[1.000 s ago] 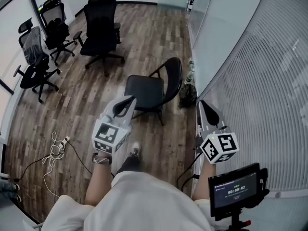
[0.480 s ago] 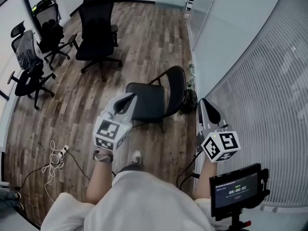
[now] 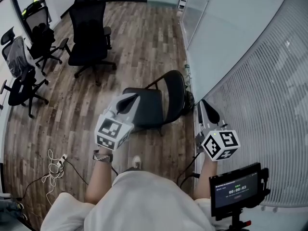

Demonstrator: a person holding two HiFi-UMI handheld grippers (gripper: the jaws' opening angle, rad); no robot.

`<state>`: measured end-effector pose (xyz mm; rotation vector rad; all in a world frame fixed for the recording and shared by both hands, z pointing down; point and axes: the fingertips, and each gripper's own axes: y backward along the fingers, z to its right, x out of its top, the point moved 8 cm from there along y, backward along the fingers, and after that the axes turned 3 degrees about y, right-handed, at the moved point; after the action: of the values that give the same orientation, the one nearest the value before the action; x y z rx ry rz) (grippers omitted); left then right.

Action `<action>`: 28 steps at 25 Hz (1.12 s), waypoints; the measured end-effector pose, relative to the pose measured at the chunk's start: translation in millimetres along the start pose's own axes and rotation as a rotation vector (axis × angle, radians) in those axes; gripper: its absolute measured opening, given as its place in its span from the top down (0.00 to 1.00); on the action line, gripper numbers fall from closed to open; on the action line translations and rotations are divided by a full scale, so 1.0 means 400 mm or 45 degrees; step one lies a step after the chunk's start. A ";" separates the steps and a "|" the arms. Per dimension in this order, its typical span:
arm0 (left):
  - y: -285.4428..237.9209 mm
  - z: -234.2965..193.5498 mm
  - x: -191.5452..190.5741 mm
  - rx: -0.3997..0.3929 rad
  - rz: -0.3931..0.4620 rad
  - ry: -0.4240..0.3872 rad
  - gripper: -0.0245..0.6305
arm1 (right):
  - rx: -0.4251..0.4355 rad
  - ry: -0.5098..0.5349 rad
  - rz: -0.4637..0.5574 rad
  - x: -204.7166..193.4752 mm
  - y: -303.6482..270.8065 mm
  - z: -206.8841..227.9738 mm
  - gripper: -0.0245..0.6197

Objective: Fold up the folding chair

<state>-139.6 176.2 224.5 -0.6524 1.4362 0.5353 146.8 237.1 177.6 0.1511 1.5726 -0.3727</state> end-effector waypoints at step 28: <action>-0.102 -0.116 -0.010 0.124 -0.051 0.085 0.96 | 0.098 -0.007 -0.049 0.004 -0.185 0.086 0.96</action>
<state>-145.1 115.0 231.1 -0.6251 1.4989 0.4133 155.2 156.6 186.5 0.1790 1.5580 -0.4635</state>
